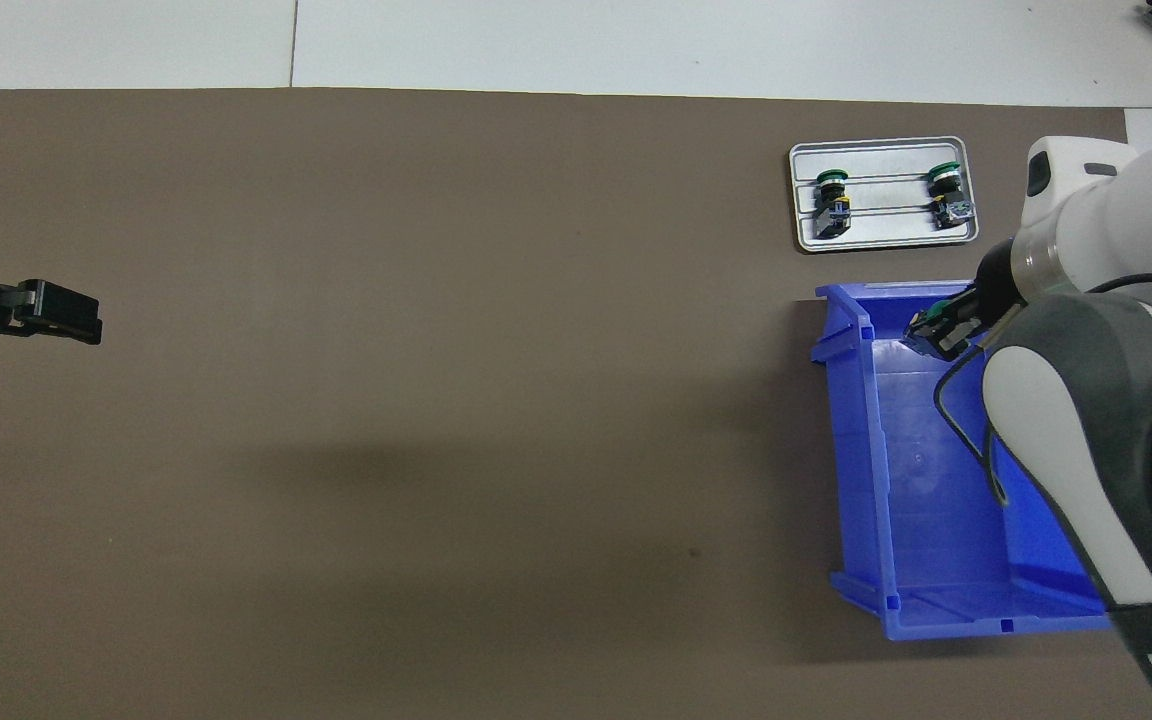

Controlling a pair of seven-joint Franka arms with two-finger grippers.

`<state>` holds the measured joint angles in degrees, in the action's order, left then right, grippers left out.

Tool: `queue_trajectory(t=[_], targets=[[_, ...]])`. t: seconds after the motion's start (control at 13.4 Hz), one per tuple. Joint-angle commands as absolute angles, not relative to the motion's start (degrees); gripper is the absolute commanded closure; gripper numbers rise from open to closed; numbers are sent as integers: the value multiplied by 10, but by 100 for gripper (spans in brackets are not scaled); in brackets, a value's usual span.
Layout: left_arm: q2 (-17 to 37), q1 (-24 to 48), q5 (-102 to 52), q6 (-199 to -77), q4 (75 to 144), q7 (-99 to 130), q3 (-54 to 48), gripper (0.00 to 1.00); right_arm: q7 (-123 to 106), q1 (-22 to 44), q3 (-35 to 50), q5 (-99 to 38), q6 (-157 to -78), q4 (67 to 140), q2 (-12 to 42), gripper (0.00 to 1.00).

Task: Place and press button with both arms
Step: 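Carry the green button with the right gripper over the blue bin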

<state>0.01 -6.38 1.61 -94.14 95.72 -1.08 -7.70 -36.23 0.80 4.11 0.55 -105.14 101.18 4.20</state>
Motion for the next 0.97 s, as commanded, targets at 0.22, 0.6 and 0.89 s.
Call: queue_trajectory(t=[0.22, 0.6, 0.89], targets=[[-18, -63, 25, -953, 978, -14, -76, 0, -635, -52, 47, -10, -1153, 1097, 32, 100], [-18, -63, 25, -953, 978, -14, -76, 0, -780, -59, 48, -18, -1233, 1133, 68, 100], [-18, -63, 25, -953, 978, -14, -76, 0, -849, -59, 48, -59, -1261, 1143, 98, 100]])
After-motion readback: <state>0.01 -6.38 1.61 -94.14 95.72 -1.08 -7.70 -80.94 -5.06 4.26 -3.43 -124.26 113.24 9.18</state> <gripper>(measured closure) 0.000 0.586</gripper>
